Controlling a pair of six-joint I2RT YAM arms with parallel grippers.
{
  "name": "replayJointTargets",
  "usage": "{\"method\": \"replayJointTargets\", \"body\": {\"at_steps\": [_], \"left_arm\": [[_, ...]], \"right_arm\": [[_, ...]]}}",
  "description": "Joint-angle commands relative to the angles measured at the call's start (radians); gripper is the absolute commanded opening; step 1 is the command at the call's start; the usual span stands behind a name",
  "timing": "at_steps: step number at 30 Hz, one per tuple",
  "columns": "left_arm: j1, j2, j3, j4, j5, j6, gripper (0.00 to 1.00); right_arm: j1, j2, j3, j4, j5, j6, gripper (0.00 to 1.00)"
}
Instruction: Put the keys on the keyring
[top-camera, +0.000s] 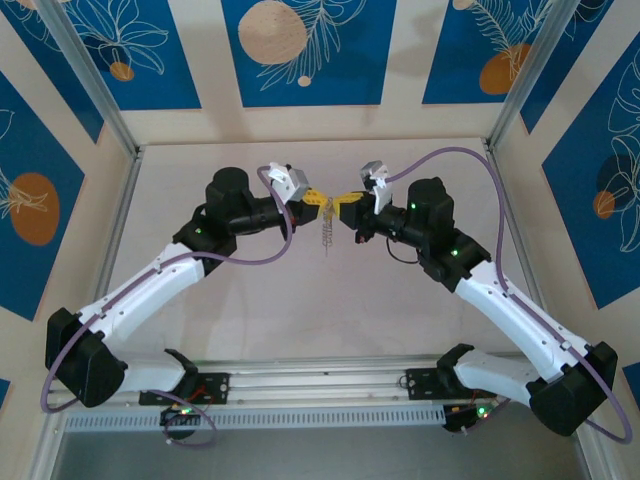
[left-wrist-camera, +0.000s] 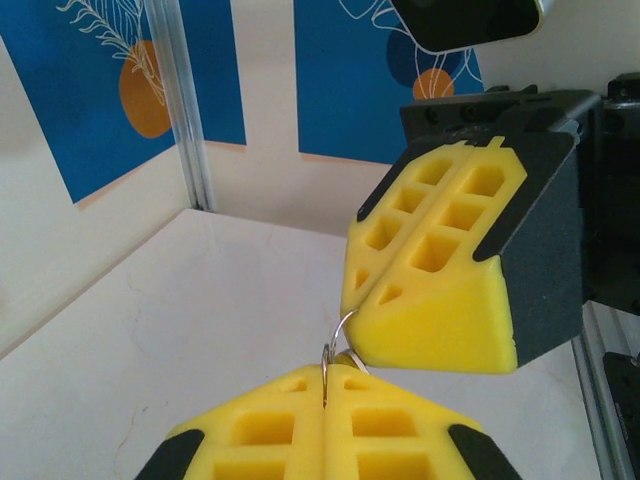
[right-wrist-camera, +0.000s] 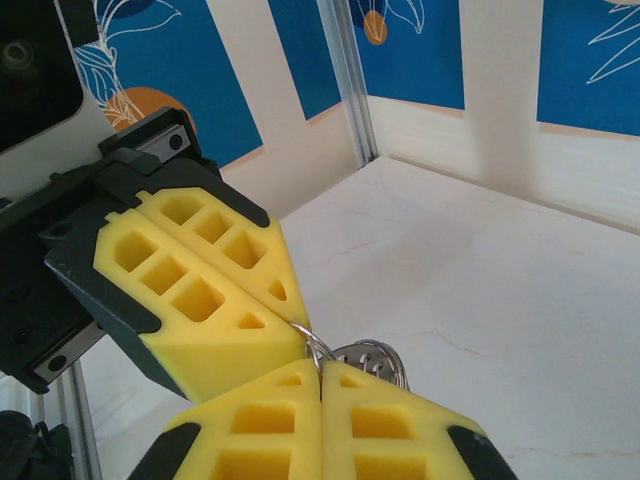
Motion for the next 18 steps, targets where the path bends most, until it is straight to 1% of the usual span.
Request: {"method": "replayJointTargets", "body": {"at_steps": [1, 11, 14, 18], "left_arm": [[-0.009, -0.042, 0.008, 0.095, 0.016, -0.021, 0.0], [-0.008, -0.049, -0.019, 0.153, 0.005, -0.046, 0.0], [-0.008, -0.05, -0.025, 0.17, -0.002, -0.056, 0.0], [-0.009, -0.047, -0.037, 0.203, -0.016, -0.071, 0.0]], "right_arm": [[-0.019, -0.006, -0.009, -0.009, -0.019, 0.018, 0.0], [-0.07, -0.006, -0.022, 0.007, -0.104, 0.069, 0.0], [-0.085, 0.009, -0.015, 0.001, -0.177, 0.078, 0.0], [-0.103, 0.043, 0.007, -0.029, -0.321, 0.077, 0.0]]}}
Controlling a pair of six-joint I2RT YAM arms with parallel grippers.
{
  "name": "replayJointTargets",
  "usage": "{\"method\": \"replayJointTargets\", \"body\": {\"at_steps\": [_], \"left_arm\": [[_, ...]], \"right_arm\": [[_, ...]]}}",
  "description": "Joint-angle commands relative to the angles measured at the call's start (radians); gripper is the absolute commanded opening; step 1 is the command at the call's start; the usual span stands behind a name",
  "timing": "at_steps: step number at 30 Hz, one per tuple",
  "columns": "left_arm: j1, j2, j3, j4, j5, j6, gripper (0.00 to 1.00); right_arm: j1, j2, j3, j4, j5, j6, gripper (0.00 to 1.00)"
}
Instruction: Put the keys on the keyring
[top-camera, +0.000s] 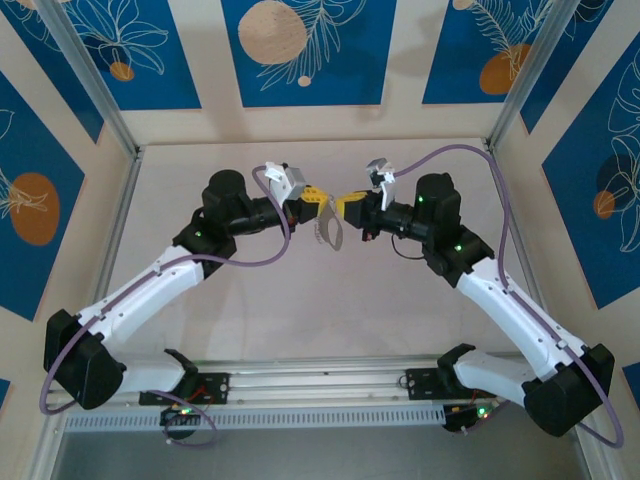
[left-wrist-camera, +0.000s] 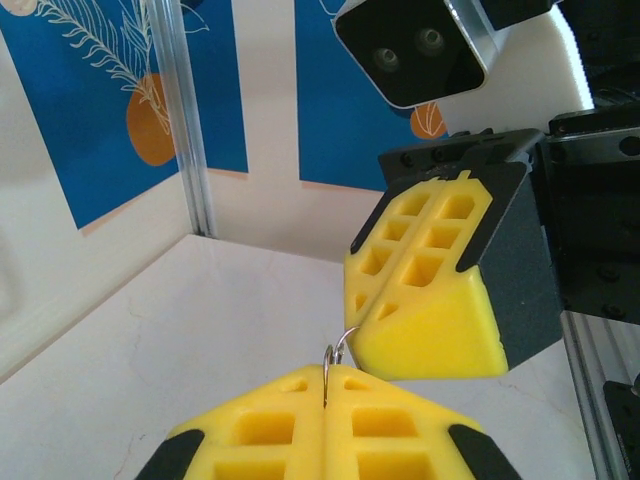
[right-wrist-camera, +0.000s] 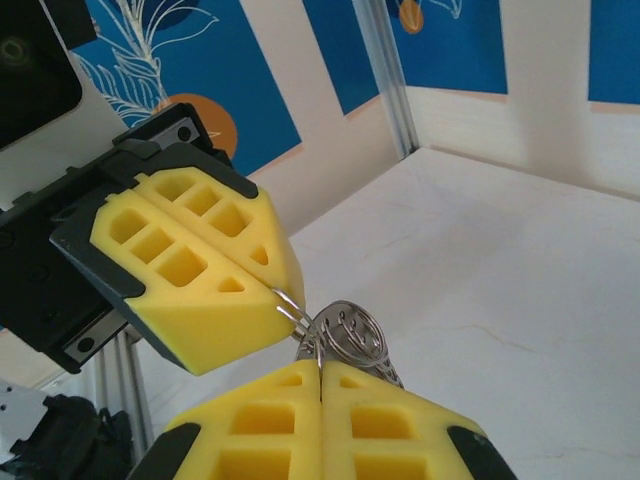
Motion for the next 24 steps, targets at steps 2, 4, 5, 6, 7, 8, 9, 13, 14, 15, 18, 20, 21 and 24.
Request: {"method": "replayJointTargets", "body": {"at_steps": [2, 4, 5, 6, 7, 8, 9, 13, 14, 15, 18, 20, 21, 24], "left_arm": [[-0.006, -0.035, -0.012, 0.127, -0.024, -0.031, 0.0], [-0.007, -0.034, -0.014, 0.134, -0.027, -0.035, 0.0], [-0.007, -0.034, -0.015, 0.137, -0.027, -0.036, 0.0], [-0.006, -0.032, -0.016, 0.137, -0.025, -0.038, 0.0], [-0.007, -0.032, -0.016, 0.138, -0.023, -0.04, 0.0], [-0.007, -0.032, -0.017, 0.14, -0.024, -0.041, 0.0], [-0.007, -0.033, -0.019, 0.142, -0.022, -0.043, 0.0], [-0.006, -0.029, -0.023, 0.156, -0.021, -0.052, 0.0], [-0.006, -0.027, -0.025, 0.165, -0.019, -0.057, 0.0], [-0.007, -0.025, -0.029, 0.178, -0.017, -0.061, 0.0], [-0.007, -0.013, -0.041, 0.224, -0.017, -0.082, 0.0], [-0.006, -0.005, -0.05, 0.255, -0.015, -0.096, 0.0], [-0.007, 0.002, -0.055, 0.271, -0.013, -0.101, 0.0], [-0.005, 0.019, -0.056, 0.312, -0.003, -0.124, 0.0]], "right_arm": [[-0.027, 0.034, 0.016, -0.068, -0.149, 0.012, 0.0], [-0.056, 0.022, -0.002, -0.073, -0.146, 0.029, 0.12], [-0.079, 0.009, -0.02, -0.066, -0.143, 0.047, 0.29], [-0.104, -0.008, -0.041, -0.052, -0.142, 0.069, 0.42], [-0.127, -0.024, -0.062, -0.037, -0.143, 0.088, 0.48], [-0.149, -0.042, -0.081, -0.027, -0.14, 0.107, 0.53], [-0.169, -0.059, -0.097, -0.022, -0.135, 0.122, 0.55], [-0.21, -0.105, -0.139, -0.008, -0.106, 0.174, 0.56], [-0.215, -0.112, -0.142, -0.005, -0.094, 0.185, 0.56], [-0.219, -0.119, -0.146, -0.006, -0.079, 0.195, 0.56], [-0.221, -0.128, -0.141, -0.006, -0.057, 0.212, 0.56], [-0.221, -0.13, -0.139, 0.002, -0.053, 0.223, 0.56], [-0.222, -0.129, -0.139, 0.011, -0.05, 0.231, 0.56], [-0.217, -0.132, -0.14, 0.039, -0.045, 0.248, 0.56]]}}
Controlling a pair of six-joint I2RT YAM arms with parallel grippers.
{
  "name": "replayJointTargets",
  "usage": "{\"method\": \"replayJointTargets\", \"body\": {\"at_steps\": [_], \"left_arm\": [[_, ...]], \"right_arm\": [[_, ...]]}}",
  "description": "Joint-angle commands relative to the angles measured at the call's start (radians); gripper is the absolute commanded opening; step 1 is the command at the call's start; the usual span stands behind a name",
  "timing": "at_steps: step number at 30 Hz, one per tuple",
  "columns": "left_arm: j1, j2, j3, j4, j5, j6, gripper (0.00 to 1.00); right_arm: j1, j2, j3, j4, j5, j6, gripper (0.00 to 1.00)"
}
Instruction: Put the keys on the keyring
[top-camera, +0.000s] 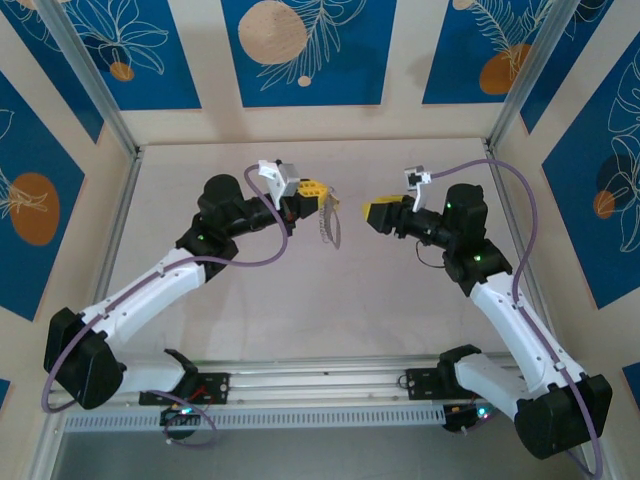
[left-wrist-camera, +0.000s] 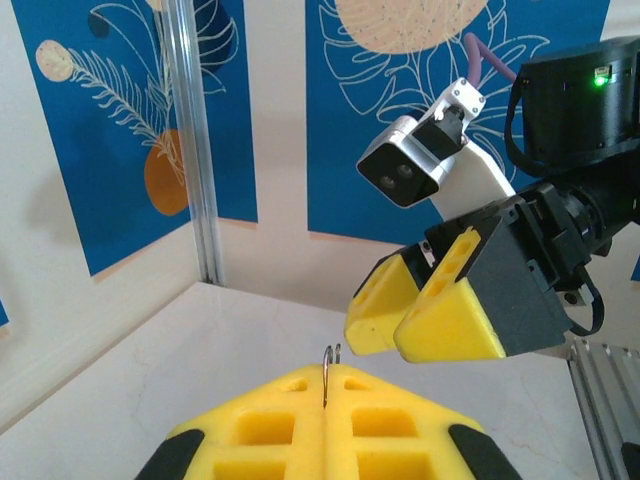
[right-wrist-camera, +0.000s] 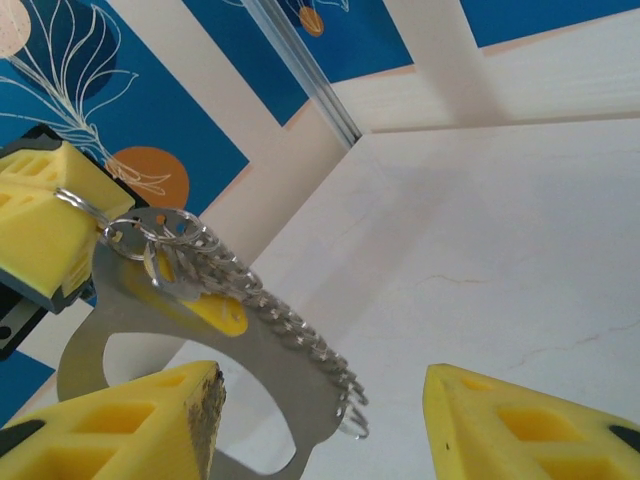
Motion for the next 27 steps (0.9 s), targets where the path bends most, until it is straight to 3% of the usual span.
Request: {"method": "replayJointTargets", "body": {"at_steps": [1, 16, 27], "left_arm": [[-0.004, 0.02, -0.005, 0.126, 0.016, -0.046, 0.0], [0.012, 0.155, 0.059, 0.327, 0.083, -0.212, 0.0], [0.019, 0.188, 0.09, 0.403, 0.095, -0.262, 0.0]], "right_arm": [[0.001, -0.017, -0.002, 0.046, 0.017, 0.041, 0.56], [0.029, -0.015, 0.001, 0.151, 0.097, 0.063, 0.57], [0.049, -0.005, 0.021, 0.188, 0.119, 0.042, 0.56]]}}
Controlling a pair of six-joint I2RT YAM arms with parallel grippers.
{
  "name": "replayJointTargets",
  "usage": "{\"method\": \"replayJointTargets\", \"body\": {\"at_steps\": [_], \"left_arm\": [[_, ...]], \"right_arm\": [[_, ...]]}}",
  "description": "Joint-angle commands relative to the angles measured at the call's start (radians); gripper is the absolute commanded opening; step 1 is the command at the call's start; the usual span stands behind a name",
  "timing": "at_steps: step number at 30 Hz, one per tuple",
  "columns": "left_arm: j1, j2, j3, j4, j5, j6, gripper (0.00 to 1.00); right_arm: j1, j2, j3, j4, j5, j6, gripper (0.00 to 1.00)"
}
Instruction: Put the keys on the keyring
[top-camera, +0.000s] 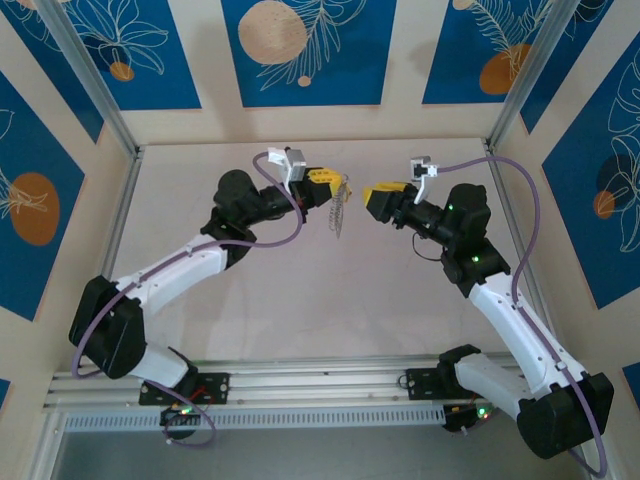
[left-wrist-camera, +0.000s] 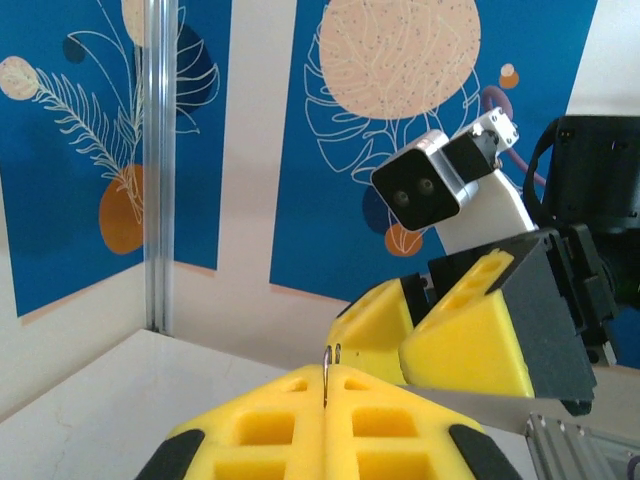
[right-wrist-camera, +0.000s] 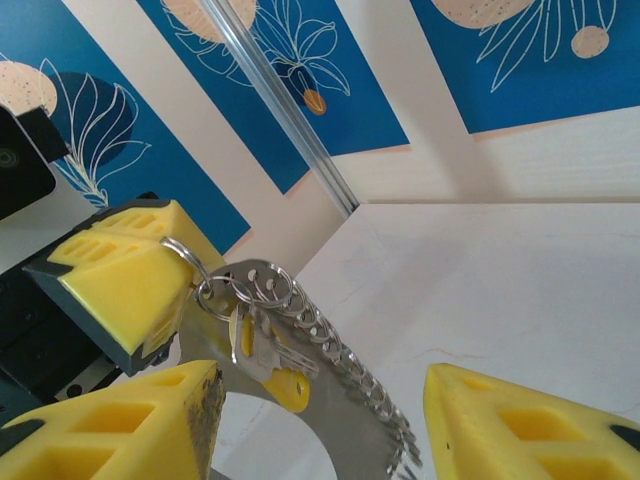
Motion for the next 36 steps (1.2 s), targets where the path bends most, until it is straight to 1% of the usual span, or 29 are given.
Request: {"method": "replayJointTargets", "body": {"at_steps": [1, 11, 22, 29, 36], "left_arm": [[0.01, 0.003, 0.046, 0.097, 0.028, -0.038, 0.0], [0.01, 0.003, 0.062, 0.145, 0.032, -0.076, 0.0], [0.01, -0.002, 0.033, 0.185, 0.026, -0.086, 0.0], [0.009, -0.002, 0.017, 0.232, 0.037, -0.131, 0.0], [0.009, -0.01, -0.005, 0.218, 0.033, -0.125, 0.0]], "right_arm": [[0.009, -0.003, 0.022, 0.038, 0.019, -0.013, 0.56], [0.042, 0.025, 0.022, 0.06, 0.018, -0.029, 0.56], [0.053, 0.07, 0.036, 0.085, 0.011, -0.036, 0.56], [0.058, 0.085, 0.037, 0.098, 0.008, -0.041, 0.56], [0.061, 0.083, 0.027, 0.117, 0.011, -0.025, 0.56]]}}
